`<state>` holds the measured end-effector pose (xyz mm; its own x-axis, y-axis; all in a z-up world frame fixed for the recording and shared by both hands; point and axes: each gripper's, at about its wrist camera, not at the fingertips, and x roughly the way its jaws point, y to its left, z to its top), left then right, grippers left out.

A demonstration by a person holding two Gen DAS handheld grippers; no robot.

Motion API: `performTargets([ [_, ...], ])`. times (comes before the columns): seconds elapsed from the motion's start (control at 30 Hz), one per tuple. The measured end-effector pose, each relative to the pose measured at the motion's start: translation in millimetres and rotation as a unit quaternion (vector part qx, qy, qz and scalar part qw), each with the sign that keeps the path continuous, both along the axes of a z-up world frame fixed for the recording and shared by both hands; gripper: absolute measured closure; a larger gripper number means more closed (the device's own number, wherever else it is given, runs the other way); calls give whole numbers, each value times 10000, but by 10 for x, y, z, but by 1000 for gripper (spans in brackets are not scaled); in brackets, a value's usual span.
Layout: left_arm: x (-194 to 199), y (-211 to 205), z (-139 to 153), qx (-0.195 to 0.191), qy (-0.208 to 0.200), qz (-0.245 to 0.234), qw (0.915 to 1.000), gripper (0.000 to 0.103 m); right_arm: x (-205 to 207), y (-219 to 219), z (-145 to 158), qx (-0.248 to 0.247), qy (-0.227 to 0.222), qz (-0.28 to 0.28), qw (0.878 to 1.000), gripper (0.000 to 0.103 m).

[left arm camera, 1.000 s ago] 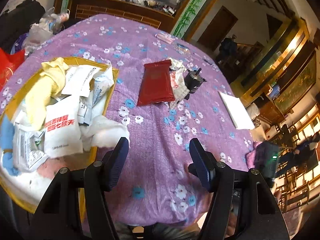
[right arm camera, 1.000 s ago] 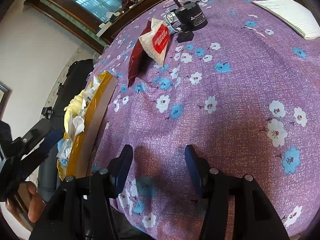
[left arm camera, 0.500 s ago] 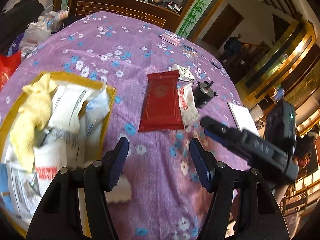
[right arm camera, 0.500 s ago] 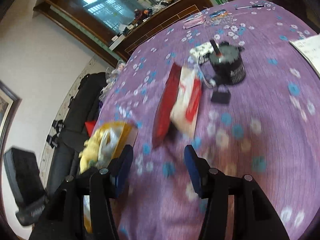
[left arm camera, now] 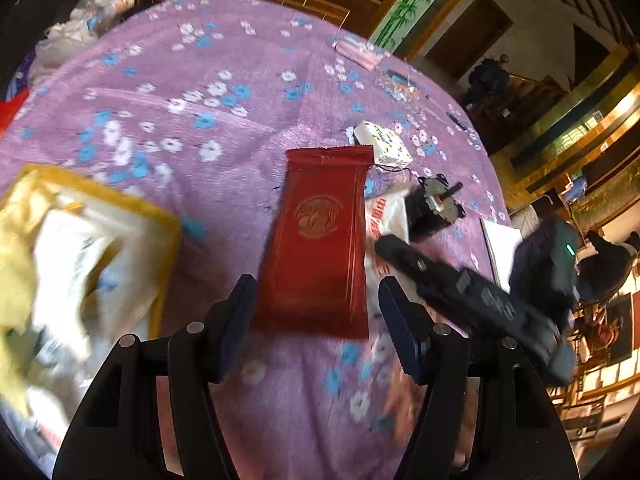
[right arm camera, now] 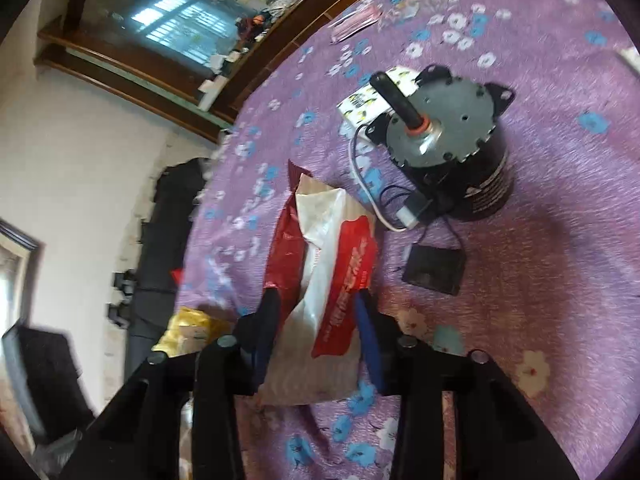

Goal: Organize soft objects
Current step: 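Grasp the white packet with the right tool while the left tool grasps the red packet, then carry the red packet and white packet over the box and open both tools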

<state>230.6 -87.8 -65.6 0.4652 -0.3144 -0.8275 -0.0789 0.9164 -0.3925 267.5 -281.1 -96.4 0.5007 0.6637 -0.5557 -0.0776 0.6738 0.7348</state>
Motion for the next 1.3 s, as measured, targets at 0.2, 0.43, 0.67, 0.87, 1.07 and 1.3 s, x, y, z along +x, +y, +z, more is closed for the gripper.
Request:
performTargets([
  [0.2,310,-67,-191,-190,275,99,9994,40,-143,-161,-23,171,-157,-154,9996,84],
  [0.43,459,-153,-440,220,603,129,9979,39,-220,-299,35,301,-310,-457,9980,90],
  [0.67,390,-425,-380,894,482,-203,9946,39,-421,-383,144,16,-751,-791,9940,91],
  [0.87,471,-652,-513,1586,434,-469,9853,32,-407,-407,100,151,-751,-834,9936,91],
  [1.07,237,-446,-422,1288,580,-379,9893,54,-688,-413,195,-43,-829,-825,9931,91],
  [1.3,-650,-249,-179,433,492,-517,9965,57,-1162,-299,282,-135,-798,-552,9952,91],
])
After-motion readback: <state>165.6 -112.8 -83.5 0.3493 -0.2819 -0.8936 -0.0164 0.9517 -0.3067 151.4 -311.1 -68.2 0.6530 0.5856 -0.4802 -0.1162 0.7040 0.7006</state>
